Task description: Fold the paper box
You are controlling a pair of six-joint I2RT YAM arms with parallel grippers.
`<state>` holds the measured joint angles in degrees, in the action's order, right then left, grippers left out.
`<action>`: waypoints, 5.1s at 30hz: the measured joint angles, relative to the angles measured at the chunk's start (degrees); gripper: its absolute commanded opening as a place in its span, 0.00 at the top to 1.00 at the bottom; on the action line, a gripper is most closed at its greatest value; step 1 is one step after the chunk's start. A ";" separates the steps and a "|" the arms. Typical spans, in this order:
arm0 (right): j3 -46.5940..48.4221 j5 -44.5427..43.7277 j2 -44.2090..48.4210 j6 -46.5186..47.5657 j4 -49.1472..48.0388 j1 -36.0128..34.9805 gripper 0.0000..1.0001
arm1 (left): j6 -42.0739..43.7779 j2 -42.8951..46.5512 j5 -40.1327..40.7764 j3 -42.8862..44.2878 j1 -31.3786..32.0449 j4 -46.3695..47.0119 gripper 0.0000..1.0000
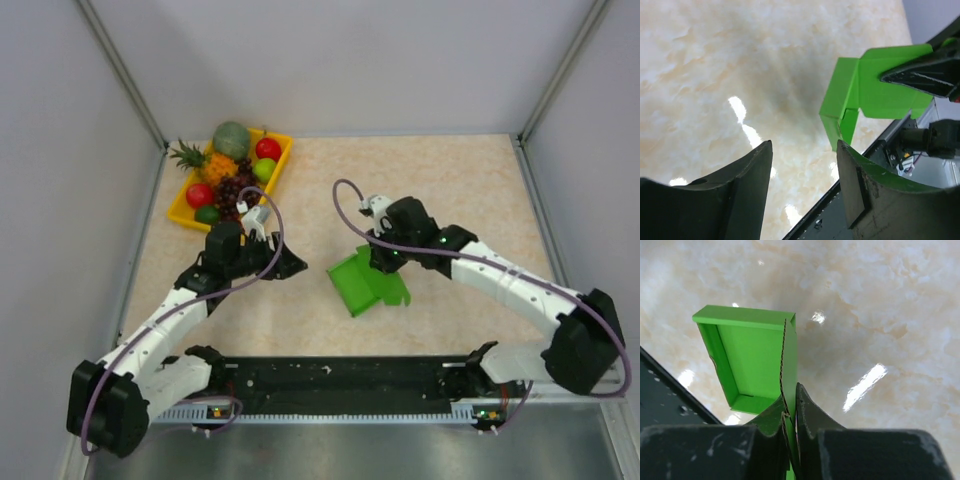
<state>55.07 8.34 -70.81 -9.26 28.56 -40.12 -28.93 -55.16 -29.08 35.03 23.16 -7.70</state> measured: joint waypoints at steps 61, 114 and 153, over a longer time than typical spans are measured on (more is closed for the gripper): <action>-6.14 -14.73 -2.78 -13.81 -4.96 -2.14 1.00 | 36.61 -37.13 -2.58 22.75 7.30 3.34 0.38; -2.19 19.74 -7.91 24.24 -6.71 9.27 1.00 | 45.66 -29.75 2.93 28.59 9.46 -25.75 0.74; -2.10 7.26 -12.52 18.69 -13.29 9.44 0.64 | 43.76 -28.57 13.97 26.23 13.29 -19.30 1.00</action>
<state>52.97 15.59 -83.33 9.43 15.27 -30.68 14.83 -83.72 -15.11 61.25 36.45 -27.00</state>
